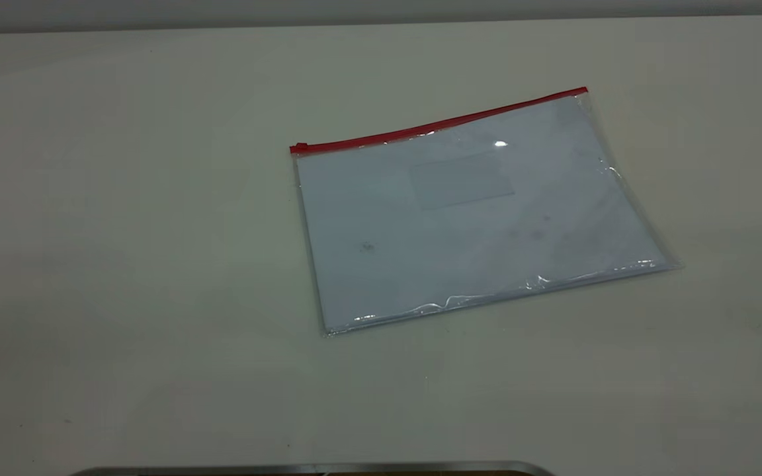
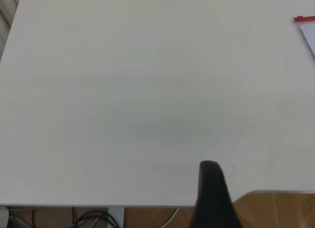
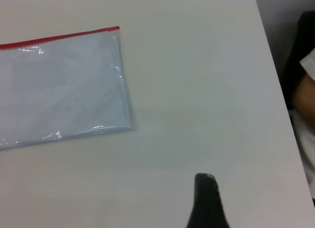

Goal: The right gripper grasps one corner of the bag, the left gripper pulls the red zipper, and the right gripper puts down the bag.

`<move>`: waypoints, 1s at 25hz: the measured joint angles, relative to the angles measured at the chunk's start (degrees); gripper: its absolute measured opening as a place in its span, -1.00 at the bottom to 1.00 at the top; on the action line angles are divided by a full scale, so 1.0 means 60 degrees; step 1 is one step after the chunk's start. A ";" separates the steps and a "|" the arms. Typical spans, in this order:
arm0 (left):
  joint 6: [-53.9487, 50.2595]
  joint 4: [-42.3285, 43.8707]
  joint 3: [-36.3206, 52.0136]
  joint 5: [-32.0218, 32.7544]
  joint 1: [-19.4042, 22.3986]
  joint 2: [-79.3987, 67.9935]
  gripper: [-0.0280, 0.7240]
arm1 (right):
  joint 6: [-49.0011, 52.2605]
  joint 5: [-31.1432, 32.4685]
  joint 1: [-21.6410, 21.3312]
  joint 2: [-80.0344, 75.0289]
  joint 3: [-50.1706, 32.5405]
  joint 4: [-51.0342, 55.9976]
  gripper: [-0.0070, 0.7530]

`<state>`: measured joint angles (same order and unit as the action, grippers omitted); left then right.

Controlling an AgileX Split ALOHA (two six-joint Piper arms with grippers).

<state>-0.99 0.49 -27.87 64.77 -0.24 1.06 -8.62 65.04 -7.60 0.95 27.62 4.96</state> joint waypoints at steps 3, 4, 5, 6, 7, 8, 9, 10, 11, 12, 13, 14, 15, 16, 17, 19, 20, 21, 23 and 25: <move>0.0000 0.0000 0.0000 0.0000 0.0000 0.0000 0.62 | 0.0000 0.0000 0.0000 0.0000 0.0000 0.0000 0.54; 0.0000 0.0000 0.0000 0.0000 0.0000 0.0000 0.62 | 0.0000 0.0000 0.0000 0.0000 0.0000 0.0000 0.54; 0.0000 0.0000 0.0000 0.0000 0.0000 0.0000 0.62 | 0.0000 0.0000 0.0000 0.0000 0.0000 0.0000 0.54; 0.0000 0.0000 0.0000 0.0000 0.0000 0.0000 0.62 | 0.0000 0.0000 0.0000 0.0000 0.0000 0.0000 0.54; 0.0000 0.0000 0.0000 0.0000 0.0000 0.0000 0.62 | 0.0000 0.0000 0.0000 0.0000 0.0000 0.0000 0.54; 0.0000 0.0000 0.0000 0.0000 0.0000 0.0000 0.62 | 0.0000 0.0000 0.0000 0.0000 0.0000 0.0000 0.54; 0.0000 0.0000 0.0000 0.0000 0.0000 0.0000 0.62 | 0.0000 0.0000 0.0000 0.0000 0.0000 0.0000 0.54; 0.0000 0.0000 0.0000 0.0000 0.0000 0.0000 0.62 | 0.0000 0.0000 0.0000 0.0000 0.0000 0.0000 0.54; 0.0000 0.0000 0.0000 0.0000 0.0000 0.0000 0.62 | 0.0000 0.0000 0.0000 0.0000 0.0000 0.0000 0.54; 0.0000 0.0000 0.0000 0.0000 0.0000 0.0000 0.62 | 0.0000 0.0000 0.0000 0.0000 0.0000 0.0000 0.54; 0.0000 0.0000 0.0000 0.0000 0.0000 0.0000 0.62 | 0.0000 0.0000 0.0000 0.0000 0.0000 0.0000 0.54; 0.0000 0.0000 0.0000 0.0000 0.0000 0.0000 0.62 | 0.0000 0.0000 0.0042 0.0000 0.0000 0.0000 0.54; 0.0000 0.0000 0.0000 0.0000 0.0000 0.0000 0.62 | 0.0000 0.0000 0.0136 0.0000 0.0000 -0.0010 0.54; 0.0000 0.0000 0.0000 0.0000 0.0000 0.0000 0.62 | 0.0000 0.0000 0.0406 0.0000 0.0000 -0.0036 0.54; 0.0008 0.0000 0.0000 0.0000 0.0000 0.0000 0.62 | 0.0000 0.0000 0.0642 0.0000 0.0000 -0.0036 0.54; 0.0008 0.0000 0.0000 0.0000 0.0000 0.0000 0.62 | 0.0000 -0.0008 0.1096 0.0000 0.0000 -0.0036 0.54; 0.0008 0.0000 0.0000 0.0000 0.0000 0.0000 0.62 | 0.0000 -0.0008 0.1208 0.0000 0.0000 -0.0043 0.54; 0.0008 0.0000 0.0000 0.0000 0.0000 0.0000 0.62 | 0.0000 -0.0008 0.1306 0.0000 0.0000 -0.0068 0.54; 0.0018 0.0000 0.0000 0.0000 0.0000 0.0000 0.62 | 0.0000 -0.0008 0.1380 0.0000 0.0000 -0.0121 0.54; 0.0025 0.0000 0.0000 0.0000 0.0000 0.0000 0.62 | 0.0082 -0.0008 0.1380 0.0000 0.0000 -0.0224 0.54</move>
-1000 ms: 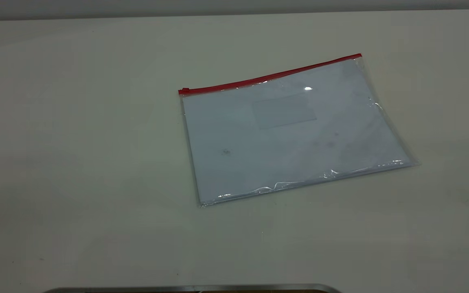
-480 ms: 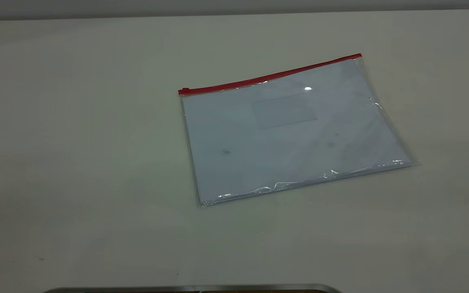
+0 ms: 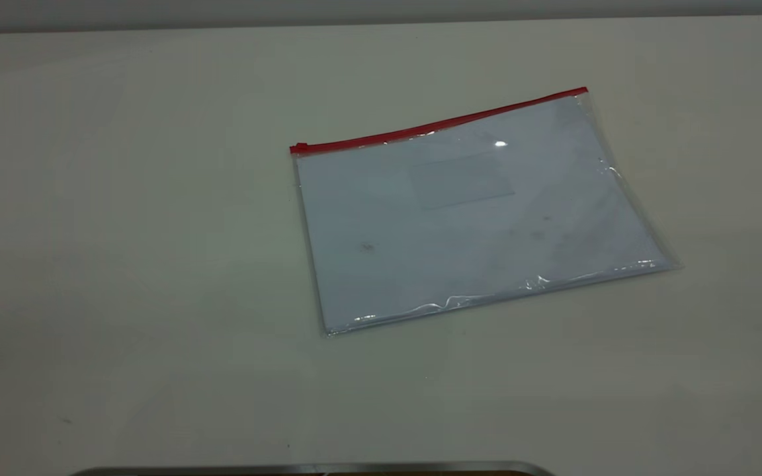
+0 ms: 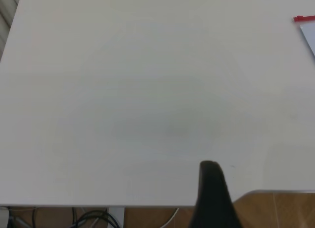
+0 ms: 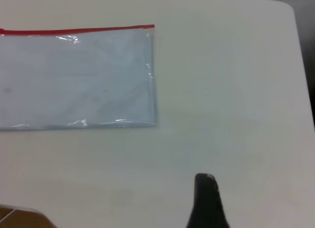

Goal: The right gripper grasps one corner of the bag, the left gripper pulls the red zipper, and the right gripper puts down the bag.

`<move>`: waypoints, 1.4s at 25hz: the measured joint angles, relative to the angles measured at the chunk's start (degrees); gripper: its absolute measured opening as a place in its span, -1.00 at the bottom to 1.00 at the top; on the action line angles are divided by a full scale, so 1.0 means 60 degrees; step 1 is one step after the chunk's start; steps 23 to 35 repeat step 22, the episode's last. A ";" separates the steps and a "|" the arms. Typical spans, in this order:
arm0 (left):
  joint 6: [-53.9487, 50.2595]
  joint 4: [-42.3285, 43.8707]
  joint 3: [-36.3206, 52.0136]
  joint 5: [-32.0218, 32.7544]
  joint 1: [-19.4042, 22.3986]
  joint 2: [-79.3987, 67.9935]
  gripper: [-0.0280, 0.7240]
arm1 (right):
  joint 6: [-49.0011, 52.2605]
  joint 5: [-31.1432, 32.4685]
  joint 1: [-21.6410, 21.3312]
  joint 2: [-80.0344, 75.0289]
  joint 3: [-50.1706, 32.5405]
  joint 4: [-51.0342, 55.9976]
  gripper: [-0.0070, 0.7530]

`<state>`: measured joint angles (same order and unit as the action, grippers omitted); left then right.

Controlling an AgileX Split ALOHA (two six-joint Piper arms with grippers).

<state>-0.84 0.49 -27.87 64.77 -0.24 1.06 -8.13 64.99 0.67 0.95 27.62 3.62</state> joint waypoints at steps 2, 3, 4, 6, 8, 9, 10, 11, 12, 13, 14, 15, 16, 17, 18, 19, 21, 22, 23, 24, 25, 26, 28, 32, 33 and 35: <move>0.0000 0.0000 0.0000 0.0008 0.0000 0.0000 0.62 | 0.0220 0.0000 0.0000 0.0000 0.0000 -0.0164 0.54; 0.0000 0.0000 0.0000 0.0008 0.0000 0.0000 0.62 | 0.0352 0.0000 0.0000 0.0000 0.0000 -0.0253 0.54; 0.0000 0.0000 0.0000 0.0008 0.0000 0.0000 0.62 | 0.0450 0.0000 0.0000 0.0000 0.0000 -0.0335 0.54; 0.0000 0.0000 0.0000 0.0008 0.0003 0.0000 0.62 | 0.0557 0.0000 0.0000 0.0000 0.0000 -0.0396 0.54; 0.0000 0.0000 0.0000 0.0008 0.0003 0.0000 0.62 | 0.0602 0.0000 0.0000 0.0000 0.0000 -0.0426 0.54; 0.0000 0.0000 0.0000 0.0008 0.0003 0.0000 0.62 | 0.0602 0.0000 0.0000 0.0000 0.0000 -0.0426 0.54; 0.0000 0.0000 0.0000 0.0008 0.0003 0.0000 0.62 | 0.0602 0.0000 0.0000 0.0000 0.0000 -0.0426 0.54; 0.0000 0.0000 0.0000 0.0008 0.0003 0.0000 0.62 | 0.0602 0.0000 0.0000 0.0000 0.0000 -0.0426 0.54; 0.0000 0.0000 0.0000 0.0008 0.0011 0.0000 0.62 | 0.0602 0.0000 0.0000 0.0000 0.0000 -0.0426 0.54; 0.0000 0.0000 0.0000 0.0008 0.0011 0.0000 0.62 | 0.0602 0.0000 0.0000 0.0000 0.0000 -0.0426 0.54; 0.0000 0.0000 0.0000 0.0008 0.0011 0.0000 0.62 | 0.0602 0.0000 0.0000 0.0000 0.0000 -0.0426 0.54; 0.0000 0.0000 0.0000 0.0008 0.0011 0.0000 0.62 | 0.0602 0.0000 0.0000 0.0000 0.0000 -0.0426 0.54; 0.0000 0.0000 0.0000 0.0008 0.0011 0.0000 0.62 | 0.0602 0.0000 0.0000 0.0000 0.0000 -0.0426 0.54; 0.0000 0.0000 0.0000 0.0008 0.0011 0.0000 0.62 | 0.0602 0.0000 0.0000 0.0000 0.0000 -0.0426 0.54; 0.0000 0.0000 0.0000 0.0008 0.0011 0.0000 0.62 | 0.0602 0.0000 0.0000 0.0000 0.0000 -0.0426 0.54; 0.0000 0.0000 0.0000 0.0008 0.0011 0.0000 0.62 | 0.0602 0.0000 0.0000 0.0000 0.0000 -0.0426 0.54; 0.0000 0.0000 0.0000 0.0008 0.0011 0.0000 0.62 | 0.0612 0.0000 0.0000 0.0000 0.0000 -0.0426 0.54; 0.0000 0.0000 0.0000 0.0008 0.0011 0.0000 0.62 | 0.0612 0.0000 0.0000 0.0000 0.0000 -0.0426 0.54; 0.0000 0.0000 0.0000 0.0008 0.0011 0.0000 0.62 | 0.0612 0.0000 0.0000 0.0000 0.0000 -0.0426 0.54; 0.0000 0.0000 0.0000 0.0008 0.0011 0.0000 0.62 | 0.0612 0.0000 0.0000 0.0000 0.0000 -0.0426 0.54; 0.0000 0.0000 0.0000 0.0008 0.0011 0.0000 0.62 | 0.0612 0.0000 0.0000 0.0000 0.0000 -0.0426 0.54; 0.0000 0.0000 0.0000 0.0008 0.0011 0.0000 0.62 | 0.0612 0.0000 0.0000 0.0000 0.0000 -0.0426 0.54; 0.0000 0.0000 0.0000 0.0008 0.0011 0.0000 0.62 | 0.0612 0.0000 0.0000 0.0000 0.0000 -0.0426 0.54; 0.0000 0.0000 0.0000 0.0008 0.0011 0.0000 0.62 | 0.0612 0.0000 0.0000 0.0000 0.0000 -0.0426 0.54; 0.0000 0.0000 0.0000 0.0008 0.0011 0.0000 0.62 | 0.0612 0.0000 0.0000 0.0000 0.0000 -0.0426 0.54; 0.0000 0.0000 0.0000 0.0008 0.0011 0.0000 0.62 | 0.0612 0.0000 0.0000 0.0000 0.0000 -0.0426 0.54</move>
